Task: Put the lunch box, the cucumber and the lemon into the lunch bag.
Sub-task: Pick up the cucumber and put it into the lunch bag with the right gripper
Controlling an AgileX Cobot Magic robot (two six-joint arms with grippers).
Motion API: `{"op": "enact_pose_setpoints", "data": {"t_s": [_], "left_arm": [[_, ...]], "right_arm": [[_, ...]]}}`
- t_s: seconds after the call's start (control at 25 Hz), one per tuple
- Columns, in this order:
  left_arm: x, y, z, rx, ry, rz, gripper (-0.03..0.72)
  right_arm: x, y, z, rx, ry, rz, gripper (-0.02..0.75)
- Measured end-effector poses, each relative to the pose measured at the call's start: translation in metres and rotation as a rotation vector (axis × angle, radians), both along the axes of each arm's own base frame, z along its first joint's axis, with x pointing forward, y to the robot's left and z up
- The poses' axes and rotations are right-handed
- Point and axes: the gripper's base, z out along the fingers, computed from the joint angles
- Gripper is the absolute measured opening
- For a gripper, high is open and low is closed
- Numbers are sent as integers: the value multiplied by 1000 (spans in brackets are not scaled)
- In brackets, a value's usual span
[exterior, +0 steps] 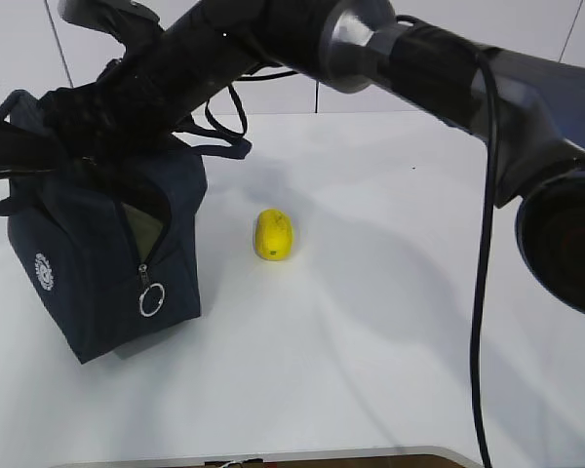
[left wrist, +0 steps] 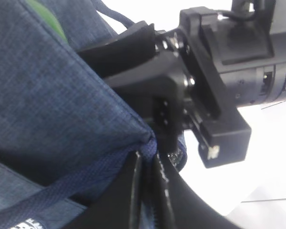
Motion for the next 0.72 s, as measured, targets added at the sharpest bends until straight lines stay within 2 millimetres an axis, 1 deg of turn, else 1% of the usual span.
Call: {"op": "enact_pose_setpoints", "data": {"t_s": [0.12,0.24,0.36,0.52,0.64,0.72], "left_arm": [[0,0,0,5,-3,-3,3],[1,2,-1,37,-13,6,3],[2,5,-3,83,-25,22,3],[5,9,-5,129,-45,54,3],[6,11,-6,155,-56,70,3],[7,12,-6,163,-60,78,3]], "right_arm": [[-2,-1,7,-23,-25,30,523],[-4,-5,22,-63,-72,69,524],[-6,-11,42,-118,-135,78,524],[-6,-24,59,-234,-185,13,525],[0,-36,66,-327,-208,-106,526],[5,-44,67,-386,-218,-208,526]]}}
